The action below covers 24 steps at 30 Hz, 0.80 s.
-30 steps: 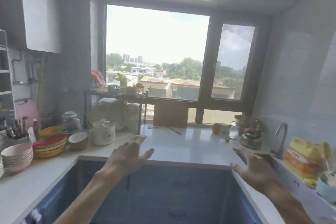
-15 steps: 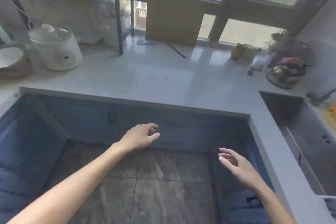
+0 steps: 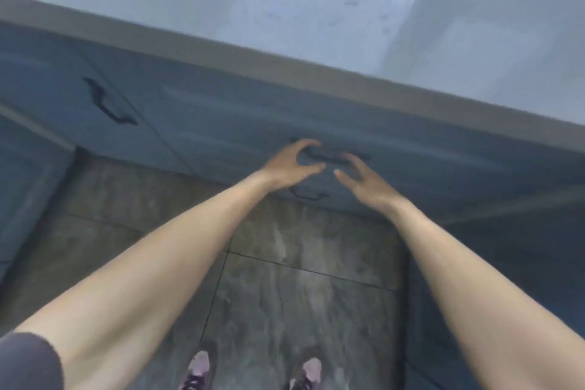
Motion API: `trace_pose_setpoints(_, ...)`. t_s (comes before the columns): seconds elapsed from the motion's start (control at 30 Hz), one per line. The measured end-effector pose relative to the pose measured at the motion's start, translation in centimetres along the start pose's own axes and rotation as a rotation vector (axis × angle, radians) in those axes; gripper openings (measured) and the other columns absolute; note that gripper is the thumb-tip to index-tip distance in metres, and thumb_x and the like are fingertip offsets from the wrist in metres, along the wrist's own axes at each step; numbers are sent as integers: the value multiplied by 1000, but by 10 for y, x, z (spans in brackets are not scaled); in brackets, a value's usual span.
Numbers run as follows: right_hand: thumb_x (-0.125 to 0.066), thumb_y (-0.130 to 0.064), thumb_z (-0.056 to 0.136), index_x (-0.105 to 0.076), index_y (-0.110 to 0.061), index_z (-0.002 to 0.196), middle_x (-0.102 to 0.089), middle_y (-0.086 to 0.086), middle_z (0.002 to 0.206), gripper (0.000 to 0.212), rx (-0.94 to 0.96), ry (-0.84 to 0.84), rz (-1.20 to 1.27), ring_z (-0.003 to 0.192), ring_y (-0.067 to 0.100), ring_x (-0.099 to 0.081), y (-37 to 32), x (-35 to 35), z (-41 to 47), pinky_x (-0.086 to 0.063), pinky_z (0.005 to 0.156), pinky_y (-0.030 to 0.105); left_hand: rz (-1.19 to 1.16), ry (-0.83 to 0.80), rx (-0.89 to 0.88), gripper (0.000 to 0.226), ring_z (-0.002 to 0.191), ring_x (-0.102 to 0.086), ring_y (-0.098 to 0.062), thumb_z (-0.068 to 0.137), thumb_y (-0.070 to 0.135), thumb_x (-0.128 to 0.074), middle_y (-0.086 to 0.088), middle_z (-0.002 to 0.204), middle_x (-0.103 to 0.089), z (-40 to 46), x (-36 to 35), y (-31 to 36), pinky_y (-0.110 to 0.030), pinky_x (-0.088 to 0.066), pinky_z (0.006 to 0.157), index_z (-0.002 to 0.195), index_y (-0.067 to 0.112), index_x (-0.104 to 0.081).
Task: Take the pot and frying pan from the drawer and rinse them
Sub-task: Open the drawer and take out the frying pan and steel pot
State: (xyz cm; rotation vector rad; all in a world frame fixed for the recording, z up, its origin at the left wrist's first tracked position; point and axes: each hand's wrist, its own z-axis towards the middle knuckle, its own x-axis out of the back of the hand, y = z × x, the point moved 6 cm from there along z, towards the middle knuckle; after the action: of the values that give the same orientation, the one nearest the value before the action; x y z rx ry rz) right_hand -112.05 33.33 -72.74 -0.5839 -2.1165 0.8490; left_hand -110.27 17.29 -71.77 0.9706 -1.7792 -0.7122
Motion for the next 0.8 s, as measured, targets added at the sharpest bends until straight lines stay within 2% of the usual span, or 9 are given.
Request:
trace_pose_setpoints(0.1,-47,-29,96,-49,-28,106,-54,-8,110,10,108,87,34,106,9,-51,7,1,20,-33,81,5,-6,59,-88,26,103,-55,-1,86,22,-65,0,113,-64,21,-10,-6,-5,-35,81,111,14,-64)
trace_pose_setpoints(0.17,-52,-25,95,-51,-24,101,-56,-13,97,6,191,145,61,91,-4,-52,7,2,24,-34,80,7,-51,147,-117,12,77,-54,14,86,19,-65,7,91,-65,25,-11,-11,-3,-35,71,96,15,-68)
trace_pose_setpoints(0.23,-54,-21,93,-53,-22,100,-55,-20,91,8,248,177,67,81,-15,-50,9,3,24,-34,82,5,-92,176,-141,5,65,-52,17,86,15,-64,14,80,-60,26,-12,-13,-4,-35,67,90,15,-67)
trace_pose_setpoints(0.3,-54,-20,93,-55,-20,101,-55,-16,93,7,256,197,60,83,-9,-50,10,4,22,-34,81,6,-87,145,-156,6,64,-51,17,87,11,-62,17,78,-58,26,-10,-11,-6,-36,67,88,17,-64)
trace_pose_setpoints(0.37,-52,-21,94,-55,-21,100,-56,-11,98,6,242,196,53,95,1,-51,10,3,22,-35,81,15,-42,86,-149,9,65,-53,16,88,11,-61,18,79,-58,27,-7,-10,-10,-39,70,90,19,-64)
trace_pose_setpoints(0.43,-49,-21,95,-57,-19,101,-56,-10,99,10,214,216,61,98,8,-51,10,1,21,-33,80,20,-31,70,-124,10,66,-53,10,89,11,-60,12,80,-61,25,-7,-10,-14,-40,72,91,20,-64)
trace_pose_setpoints(0.57,-49,-19,95,-55,-22,97,-56,-16,93,7,176,271,117,97,7,-51,12,-9,5,-31,77,18,-68,151,-91,11,64,-50,2,86,11,-61,6,77,-61,7,-15,-15,-17,-39,68,93,17,-67)
trace_pose_setpoints(0.7,-50,-20,95,-53,-26,94,-58,-12,94,6,111,257,148,95,7,-53,13,-23,-20,-34,74,17,-110,90,-84,9,67,-51,3,89,17,-62,17,75,-60,-20,-21,-21,-15,-39,67,95,17,-68)
trace_pose_setpoints(0.8,-51,-24,94,-53,-33,88,-60,-16,91,11,43,235,163,92,9,-57,19,-39,-49,-38,77,26,-124,37,-70,12,64,-51,10,90,25,-61,20,76,-62,-47,-28,-29,-15,-39,67,92,16,-68)
